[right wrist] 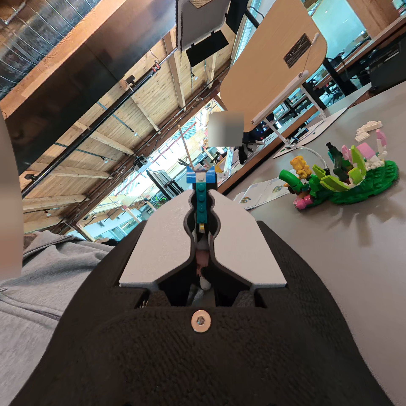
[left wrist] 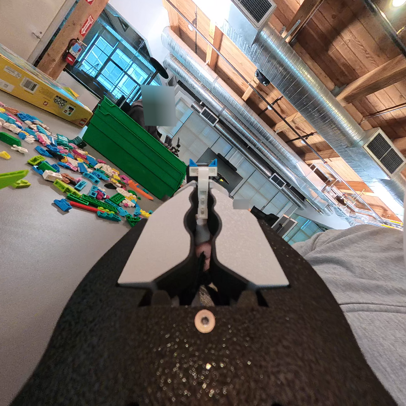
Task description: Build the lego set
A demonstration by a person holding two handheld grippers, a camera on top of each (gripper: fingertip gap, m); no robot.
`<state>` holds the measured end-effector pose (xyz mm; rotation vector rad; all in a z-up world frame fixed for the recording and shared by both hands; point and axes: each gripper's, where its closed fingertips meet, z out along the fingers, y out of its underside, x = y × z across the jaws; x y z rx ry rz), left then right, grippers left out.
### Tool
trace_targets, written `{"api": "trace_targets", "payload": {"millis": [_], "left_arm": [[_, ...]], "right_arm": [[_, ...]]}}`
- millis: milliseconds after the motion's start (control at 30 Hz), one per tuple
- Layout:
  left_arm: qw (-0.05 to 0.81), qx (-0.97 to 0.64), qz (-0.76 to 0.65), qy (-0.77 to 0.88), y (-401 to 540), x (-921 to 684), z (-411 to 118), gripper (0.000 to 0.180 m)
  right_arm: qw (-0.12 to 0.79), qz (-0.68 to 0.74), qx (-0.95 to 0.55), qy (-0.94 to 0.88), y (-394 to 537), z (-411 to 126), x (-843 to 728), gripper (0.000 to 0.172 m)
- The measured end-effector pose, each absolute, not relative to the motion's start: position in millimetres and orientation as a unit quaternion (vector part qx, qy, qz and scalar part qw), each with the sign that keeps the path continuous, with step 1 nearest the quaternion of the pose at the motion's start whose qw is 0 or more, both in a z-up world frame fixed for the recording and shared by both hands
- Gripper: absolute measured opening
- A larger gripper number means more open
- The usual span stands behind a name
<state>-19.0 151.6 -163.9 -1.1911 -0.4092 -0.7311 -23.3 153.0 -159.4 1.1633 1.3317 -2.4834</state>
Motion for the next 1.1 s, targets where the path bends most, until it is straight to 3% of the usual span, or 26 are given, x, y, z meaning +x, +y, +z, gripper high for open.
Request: {"api": "trace_targets", "payload": {"millis": [133,300,500,633,733,833,967,1100], "left_arm": [[0.746,-0.547,-0.331,-0.186,152.5,-18.5,-164.8,0.008],[0.745,-0.551,-0.324,-0.190,153.4,-19.6,-166.4,0.008],[0.741,-0.562,-0.314,-0.191,155.0,-19.1,-169.1,0.008],[0.741,-0.560,-0.318,-0.190,154.4,-19.3,-168.6,0.008],[0.736,-0.568,-0.314,-0.191,156.1,-18.5,-170.7,0.008],[0.739,-0.563,-0.320,-0.188,155.0,-18.2,-169.0,0.008],[0.737,-0.577,-0.298,-0.186,157.3,-17.1,-171.3,0.008],[0.749,-0.590,-0.258,-0.159,155.0,-14.6,-165.9,0.008]], "right_arm": [[0.063,-0.814,0.380,0.435,153.2,-158.9,-22.9,0.007],[-0.017,-0.799,0.380,0.466,154.2,-160.4,-25.3,0.007],[0.049,-0.812,0.389,0.432,154.8,-162.5,-24.3,0.007],[-0.030,-0.797,0.390,0.459,154.8,-162.8,-26.3,0.008],[0.062,-0.815,0.396,0.418,155.2,-163.7,-25.5,0.007],[-0.013,-0.801,0.388,0.456,154.6,-162.6,-26.9,0.008],[0.066,-0.814,0.393,0.423,156.4,-164.4,-26.1,0.007],[0.046,-0.813,0.366,0.450,154.7,-159.8,-22.8,0.007]]}}
